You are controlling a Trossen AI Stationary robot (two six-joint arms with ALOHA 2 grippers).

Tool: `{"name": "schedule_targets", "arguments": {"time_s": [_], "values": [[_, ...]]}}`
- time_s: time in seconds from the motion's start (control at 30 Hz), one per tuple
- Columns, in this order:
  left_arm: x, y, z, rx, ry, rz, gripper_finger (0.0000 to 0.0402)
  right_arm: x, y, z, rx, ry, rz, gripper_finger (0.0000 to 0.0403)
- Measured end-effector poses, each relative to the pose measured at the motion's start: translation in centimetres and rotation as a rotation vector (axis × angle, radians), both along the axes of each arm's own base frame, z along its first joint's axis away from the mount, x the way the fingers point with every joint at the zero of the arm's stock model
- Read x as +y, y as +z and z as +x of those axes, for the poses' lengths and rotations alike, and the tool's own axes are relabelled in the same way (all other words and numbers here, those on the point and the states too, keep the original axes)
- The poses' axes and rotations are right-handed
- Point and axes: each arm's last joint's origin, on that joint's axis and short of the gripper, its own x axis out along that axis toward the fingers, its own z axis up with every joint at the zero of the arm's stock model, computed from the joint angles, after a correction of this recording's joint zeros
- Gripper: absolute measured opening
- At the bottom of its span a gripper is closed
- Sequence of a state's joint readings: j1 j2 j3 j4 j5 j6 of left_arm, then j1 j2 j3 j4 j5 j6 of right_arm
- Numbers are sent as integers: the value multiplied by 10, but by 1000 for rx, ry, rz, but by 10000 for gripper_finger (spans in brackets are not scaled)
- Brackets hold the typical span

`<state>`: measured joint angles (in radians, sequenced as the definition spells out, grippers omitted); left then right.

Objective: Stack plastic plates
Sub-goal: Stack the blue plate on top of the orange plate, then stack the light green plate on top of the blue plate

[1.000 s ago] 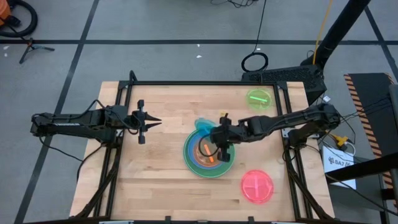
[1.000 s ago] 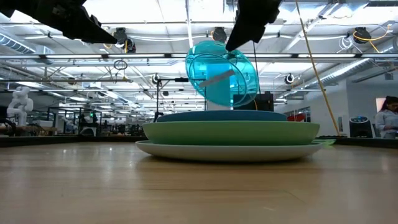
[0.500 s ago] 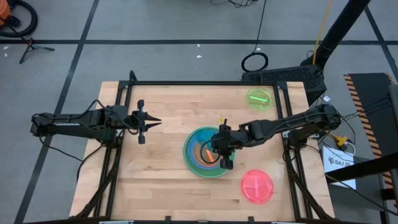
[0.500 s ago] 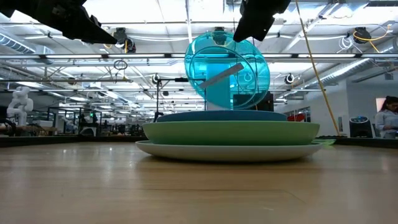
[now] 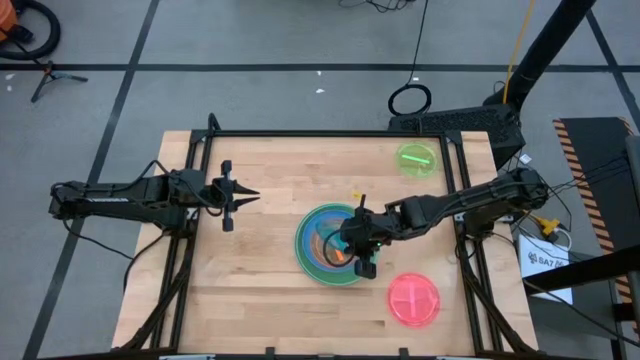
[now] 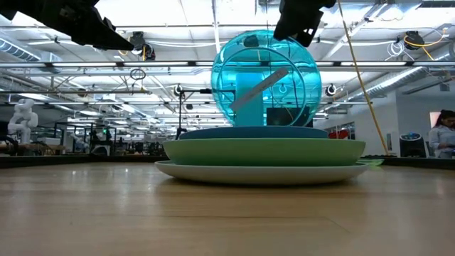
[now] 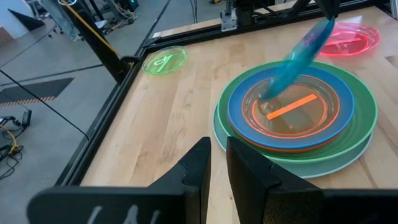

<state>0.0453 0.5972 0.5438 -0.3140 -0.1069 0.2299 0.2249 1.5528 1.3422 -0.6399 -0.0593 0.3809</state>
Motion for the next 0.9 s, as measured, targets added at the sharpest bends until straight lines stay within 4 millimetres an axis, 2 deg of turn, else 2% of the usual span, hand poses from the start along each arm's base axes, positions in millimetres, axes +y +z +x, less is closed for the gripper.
{"name": "schedule_targets", "arguments": {"time_s": [0.23, 0.57, 0.73, 0.9], "values": [[0, 0, 0, 4, 1, -3, 60, 0, 0, 0, 2, -10, 4, 14], [0, 0, 0, 4, 1, -3, 60, 0, 0, 0, 8, -42, 24, 77], [0, 0, 0, 4, 2, -3, 60, -2, 0, 0, 6, -46, 14, 94], [0, 0, 0, 4, 1, -3, 60, -7, 0, 1, -23, -90, -103, 94]]}}
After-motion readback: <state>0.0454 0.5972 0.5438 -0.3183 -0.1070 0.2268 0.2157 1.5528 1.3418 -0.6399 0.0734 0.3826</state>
